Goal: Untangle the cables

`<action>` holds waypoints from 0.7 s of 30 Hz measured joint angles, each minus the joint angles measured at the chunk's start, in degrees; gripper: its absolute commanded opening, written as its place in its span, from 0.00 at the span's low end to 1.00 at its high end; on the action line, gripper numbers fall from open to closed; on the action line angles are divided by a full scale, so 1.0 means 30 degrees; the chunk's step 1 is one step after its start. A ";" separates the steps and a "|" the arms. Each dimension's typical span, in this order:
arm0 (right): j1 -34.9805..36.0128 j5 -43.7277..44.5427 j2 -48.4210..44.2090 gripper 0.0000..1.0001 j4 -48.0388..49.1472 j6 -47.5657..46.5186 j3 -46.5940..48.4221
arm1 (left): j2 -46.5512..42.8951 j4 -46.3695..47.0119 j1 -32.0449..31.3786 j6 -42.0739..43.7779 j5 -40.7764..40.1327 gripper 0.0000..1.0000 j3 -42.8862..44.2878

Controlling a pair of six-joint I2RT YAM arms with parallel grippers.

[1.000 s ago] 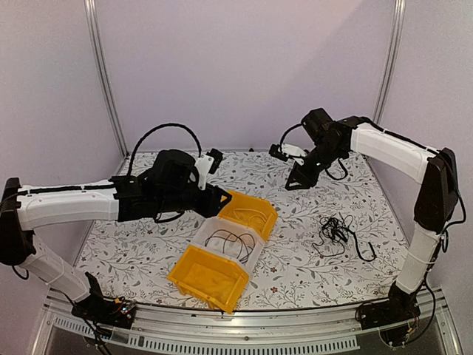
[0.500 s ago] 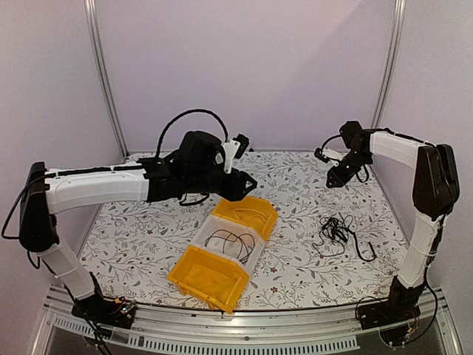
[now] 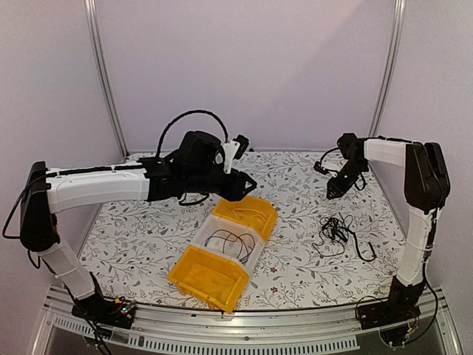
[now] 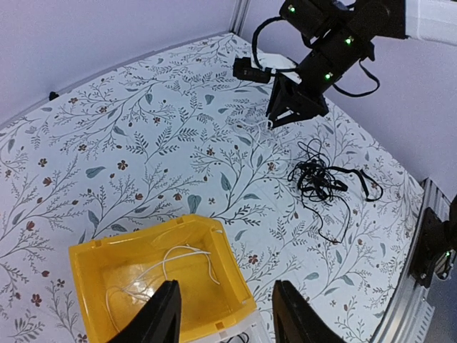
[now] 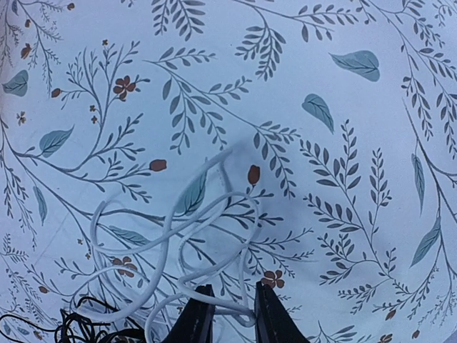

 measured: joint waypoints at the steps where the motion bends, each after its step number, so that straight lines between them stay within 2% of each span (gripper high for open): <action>1: 0.0000 -0.0015 0.0160 0.14 -0.0007 -0.0029 0.0000 | 0.0000 0.0000 0.0000 0.0000 0.0000 0.47 0.0000; 3: 0.0000 -0.0087 0.0393 0.00 -0.0007 -0.0117 0.0000 | 0.0000 0.0000 0.0000 0.0000 0.0007 0.47 0.0000; 11: -0.0022 -0.0452 -0.0124 0.00 -0.0408 -0.0153 0.0109 | 0.0823 0.0379 0.0000 0.0291 0.0597 0.52 0.0685; 21: 0.0299 -0.2994 -0.6739 0.00 -0.3089 -0.0299 0.1923 | 0.5559 0.4765 -0.0678 0.2317 0.1676 0.62 0.4554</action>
